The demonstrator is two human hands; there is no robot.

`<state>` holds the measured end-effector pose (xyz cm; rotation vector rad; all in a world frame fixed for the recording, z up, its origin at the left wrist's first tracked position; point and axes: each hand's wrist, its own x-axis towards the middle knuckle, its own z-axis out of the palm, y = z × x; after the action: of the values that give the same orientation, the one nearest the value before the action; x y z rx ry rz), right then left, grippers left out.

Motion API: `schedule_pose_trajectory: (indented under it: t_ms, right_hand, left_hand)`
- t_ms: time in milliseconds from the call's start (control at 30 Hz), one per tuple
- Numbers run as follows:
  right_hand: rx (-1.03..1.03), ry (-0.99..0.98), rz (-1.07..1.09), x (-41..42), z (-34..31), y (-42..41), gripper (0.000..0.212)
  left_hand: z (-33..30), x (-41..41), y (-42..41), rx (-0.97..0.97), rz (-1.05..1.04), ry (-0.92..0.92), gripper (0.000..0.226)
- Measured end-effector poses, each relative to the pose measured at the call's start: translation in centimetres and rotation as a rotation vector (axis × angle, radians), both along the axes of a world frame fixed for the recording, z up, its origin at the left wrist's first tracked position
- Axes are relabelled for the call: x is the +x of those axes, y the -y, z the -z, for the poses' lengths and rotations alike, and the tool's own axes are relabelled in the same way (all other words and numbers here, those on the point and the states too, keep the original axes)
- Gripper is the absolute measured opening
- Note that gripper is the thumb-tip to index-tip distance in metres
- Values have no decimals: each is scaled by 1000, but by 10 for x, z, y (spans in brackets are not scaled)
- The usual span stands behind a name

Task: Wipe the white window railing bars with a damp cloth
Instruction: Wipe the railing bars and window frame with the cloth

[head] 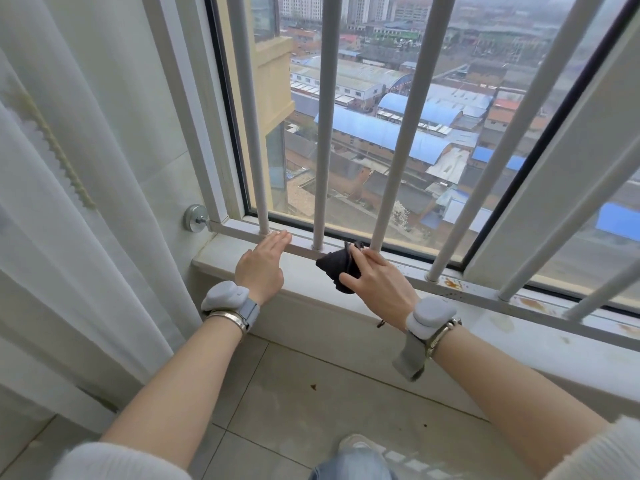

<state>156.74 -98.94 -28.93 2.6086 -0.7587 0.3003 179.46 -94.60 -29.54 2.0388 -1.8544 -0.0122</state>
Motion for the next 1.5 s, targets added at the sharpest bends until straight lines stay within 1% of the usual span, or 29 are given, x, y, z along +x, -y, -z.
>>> schedule_pose_trajectory:
  t_ms: [100, 233, 333, 467, 567, 633, 667, 733, 800, 900, 967, 1033, 1100, 1200, 1233, 1333, 1400, 1500]
  right_hand:
    - [0, 20, 28, 4, -4, -2, 21]
    - [41, 72, 45, 39, -16, -4, 39]
    - [129, 65, 18, 39, -9, -2, 37]
    - [6, 68, -16, 2, -2, -3, 31]
    - [-85, 54, -128, -20, -2, -5, 27]
    - [-94, 49, -157, -31, -5, -10, 21]
    - [-85, 56, -149, -38, -7, -13, 22]
    - [-44, 123, -101, -53, -13, -21, 26]
    - [-28, 272, -30, -67, -25, -26, 29]
    - [-59, 503, 70, -66, -51, -27, 42]
    - [-74, 570, 81, -54, -65, -20, 44]
    - [-22, 563, 93, -38, -70, -12, 45]
    - [51, 562, 122, -23, -64, -8, 46]
    - [129, 595, 142, -18, -46, -6, 46]
    - [142, 597, 153, -18, -39, -6, 46]
    - [148, 508, 221, -17, -13, -13, 49]
    - [145, 436, 270, -16, -1, -16, 54]
    - [153, 436, 223, -26, -7, -8, 47]
  left_hand:
    - [-1, -3, -1, 9, -10, 8, 69]
    - [3, -2, 1, -2, -3, 5, 71]
    - [3, -1, 1, -16, 0, -6, 73]
    - [1, -5, -1, -28, -11, -22, 68]
    - [-1, -6, -1, -22, -21, -29, 63]
    - [-2, -9, -1, -11, -36, -57, 59]
    - [-3, -10, -1, -7, -42, -68, 58]
    - [-3, -11, -1, -1, -40, -78, 56]
    - [-2, -11, 2, 5, -39, -96, 54]
    - [-6, -14, 4, 12, -51, -128, 49]
    - [-12, -21, 4, -28, -67, -204, 47]
    - [-20, -30, 5, -121, -75, -323, 43]
    - [-28, -39, 7, -193, -36, -463, 42]
    - [-40, -54, 13, -241, 40, -720, 44]
    - [-43, -59, 15, -259, 55, -766, 44]
    - [-50, -72, 25, -305, 56, -825, 41]
    - [-50, -76, 32, -341, 35, -828, 33]
    - [-47, -74, 38, -400, 16, -733, 26]
